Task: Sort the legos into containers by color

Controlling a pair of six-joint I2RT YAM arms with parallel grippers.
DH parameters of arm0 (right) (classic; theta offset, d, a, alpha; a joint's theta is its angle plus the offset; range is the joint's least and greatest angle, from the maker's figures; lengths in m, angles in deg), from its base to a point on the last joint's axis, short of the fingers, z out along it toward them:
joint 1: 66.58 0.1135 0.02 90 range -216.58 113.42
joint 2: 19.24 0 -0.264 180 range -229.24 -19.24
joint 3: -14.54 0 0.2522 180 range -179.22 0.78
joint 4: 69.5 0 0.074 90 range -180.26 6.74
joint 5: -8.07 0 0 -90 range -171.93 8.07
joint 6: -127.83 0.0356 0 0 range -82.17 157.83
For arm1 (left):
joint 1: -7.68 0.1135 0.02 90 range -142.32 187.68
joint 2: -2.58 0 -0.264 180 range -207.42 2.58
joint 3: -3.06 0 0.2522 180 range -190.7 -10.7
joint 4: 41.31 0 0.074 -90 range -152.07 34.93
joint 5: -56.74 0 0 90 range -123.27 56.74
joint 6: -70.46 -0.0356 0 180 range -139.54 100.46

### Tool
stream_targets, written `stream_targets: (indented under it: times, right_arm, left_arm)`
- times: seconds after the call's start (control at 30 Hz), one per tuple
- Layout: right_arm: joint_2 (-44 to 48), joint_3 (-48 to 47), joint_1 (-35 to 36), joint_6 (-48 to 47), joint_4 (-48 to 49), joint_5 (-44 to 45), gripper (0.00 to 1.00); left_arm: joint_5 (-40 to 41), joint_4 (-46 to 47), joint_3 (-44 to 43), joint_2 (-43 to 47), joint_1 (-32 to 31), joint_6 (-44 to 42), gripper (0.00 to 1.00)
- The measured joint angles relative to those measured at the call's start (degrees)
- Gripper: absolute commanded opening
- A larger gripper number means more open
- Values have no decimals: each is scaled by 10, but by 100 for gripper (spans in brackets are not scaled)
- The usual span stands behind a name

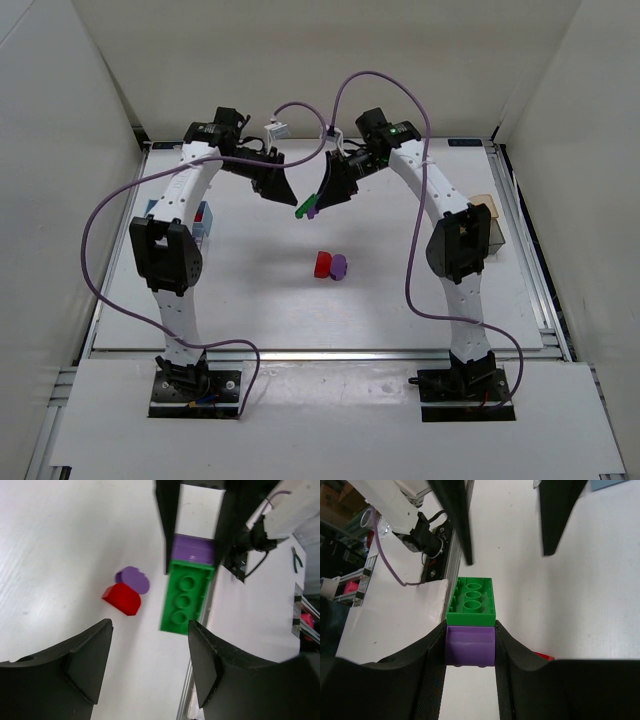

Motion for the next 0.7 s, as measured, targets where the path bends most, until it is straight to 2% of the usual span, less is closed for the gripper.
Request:
stream_targets:
  times: [0.33, 0.7]
  right_arm:
    - [7, 10, 0, -6, -11, -11, 0]
    - [7, 10, 0, 0, -10, -12, 0]
  left_arm:
    - [6, 23, 44, 11, 16, 1, 75]
    - [-107, -30, 11, 6, 8, -31, 80]
